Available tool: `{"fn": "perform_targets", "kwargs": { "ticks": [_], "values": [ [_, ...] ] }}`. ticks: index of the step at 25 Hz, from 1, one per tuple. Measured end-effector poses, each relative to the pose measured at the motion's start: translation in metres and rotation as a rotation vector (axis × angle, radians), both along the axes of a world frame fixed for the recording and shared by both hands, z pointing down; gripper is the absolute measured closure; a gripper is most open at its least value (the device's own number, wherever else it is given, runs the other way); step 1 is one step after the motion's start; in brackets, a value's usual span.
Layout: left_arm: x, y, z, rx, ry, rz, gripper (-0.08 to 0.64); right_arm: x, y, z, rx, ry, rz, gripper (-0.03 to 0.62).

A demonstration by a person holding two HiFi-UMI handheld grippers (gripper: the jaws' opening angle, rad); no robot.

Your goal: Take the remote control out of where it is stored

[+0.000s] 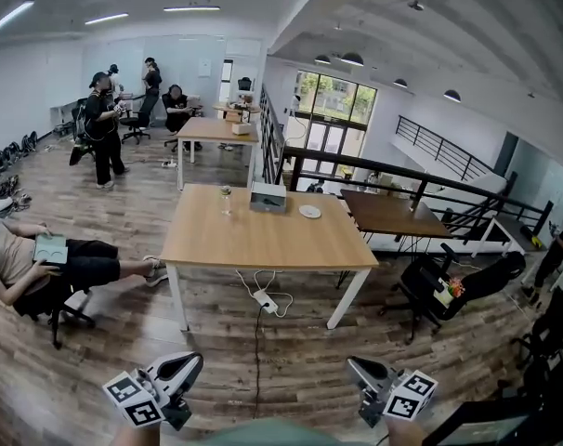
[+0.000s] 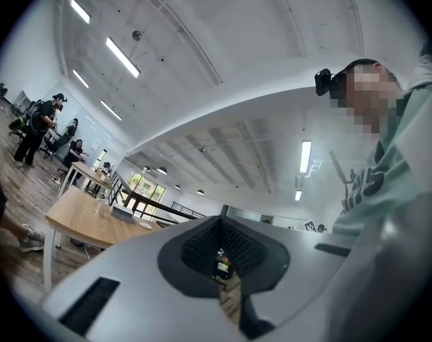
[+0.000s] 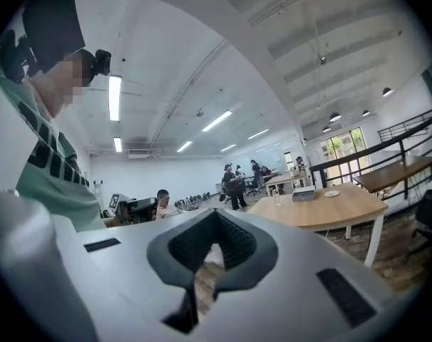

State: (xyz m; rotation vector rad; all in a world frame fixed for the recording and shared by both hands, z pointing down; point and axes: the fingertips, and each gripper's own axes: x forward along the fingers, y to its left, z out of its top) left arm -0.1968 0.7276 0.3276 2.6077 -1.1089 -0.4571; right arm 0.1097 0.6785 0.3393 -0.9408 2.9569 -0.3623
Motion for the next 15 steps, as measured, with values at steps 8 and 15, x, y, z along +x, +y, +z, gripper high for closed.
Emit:
{"fn": "perform_targets", "kwargs": {
  "ticks": [8, 15],
  "values": [
    [-0.021, -0.042, 0.023, -0.038, 0.008, -0.059, 0.569, -0.022, -0.068, 0.010, -0.016, -0.002, -0.052, 0.597],
    [0.016, -0.095, 0.016, -0.026, -0.036, -0.154, 0.569, 0.000, -0.144, 0.026, 0.001, -0.029, -0.157, 0.597]
  ]
}}
